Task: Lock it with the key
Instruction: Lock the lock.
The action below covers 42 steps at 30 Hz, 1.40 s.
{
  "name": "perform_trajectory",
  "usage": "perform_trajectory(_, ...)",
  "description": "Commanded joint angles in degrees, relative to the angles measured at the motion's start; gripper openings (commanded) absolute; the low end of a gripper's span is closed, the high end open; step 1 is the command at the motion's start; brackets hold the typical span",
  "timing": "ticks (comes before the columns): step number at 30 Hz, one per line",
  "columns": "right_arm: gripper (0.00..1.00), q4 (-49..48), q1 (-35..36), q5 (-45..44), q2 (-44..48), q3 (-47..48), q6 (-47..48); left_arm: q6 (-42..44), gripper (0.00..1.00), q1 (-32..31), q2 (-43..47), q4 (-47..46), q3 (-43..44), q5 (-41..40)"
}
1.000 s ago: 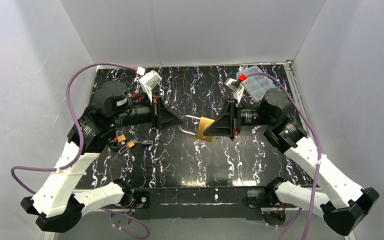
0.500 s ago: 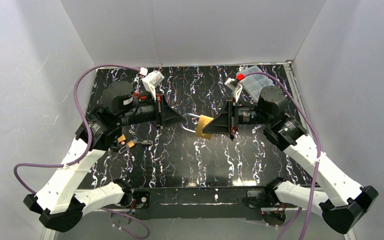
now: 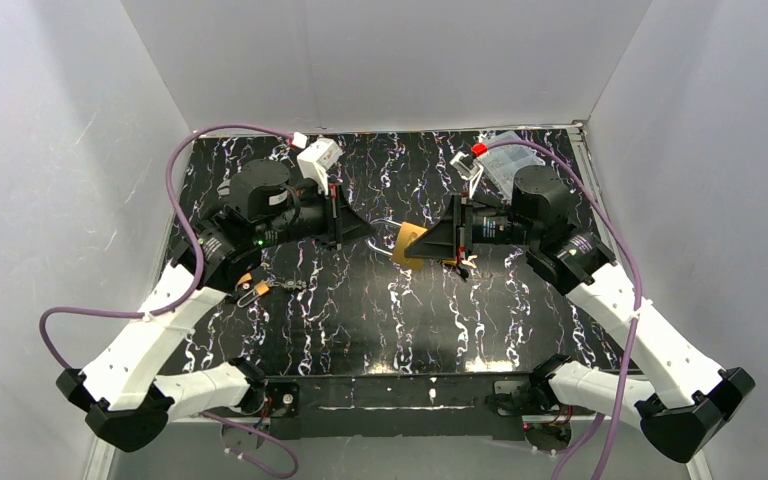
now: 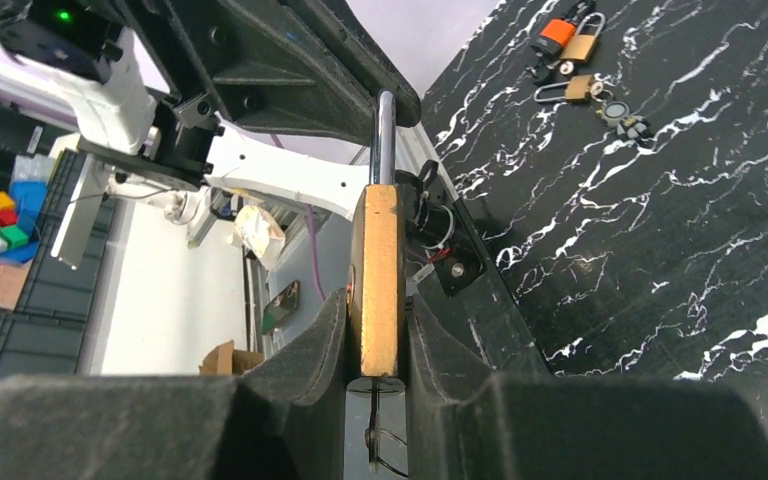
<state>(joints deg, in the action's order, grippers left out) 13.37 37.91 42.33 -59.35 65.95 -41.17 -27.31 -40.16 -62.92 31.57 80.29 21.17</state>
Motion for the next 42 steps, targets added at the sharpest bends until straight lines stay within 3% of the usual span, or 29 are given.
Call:
perform_trajectory(1, 0.01, -11.6, 2.0, -4.0, -1.3, 5.8, 2.2, -3.1, 0.00, -5.7, -3.7, -1.5, 0.0, 6.9)
perform_trajectory(16, 0.01, -4.4, 4.9, -10.1, -4.1, 8.0, 5.9, -5.4, 0.00, -12.9, -4.9, -4.5, 3.9, 5.5)
perform_trajectory(25, 0.01, -2.6, 6.9, -12.2, -5.5, 7.7, 6.8, -9.2, 0.00, -14.1, -5.4, -11.1, 6.3, 9.2)
perform_trajectory(42, 0.01, -4.2, 7.4, -13.0, -9.1, 7.5, 6.2, -11.0, 0.00, -16.4, -7.2, -14.6, 9.4, 13.4)
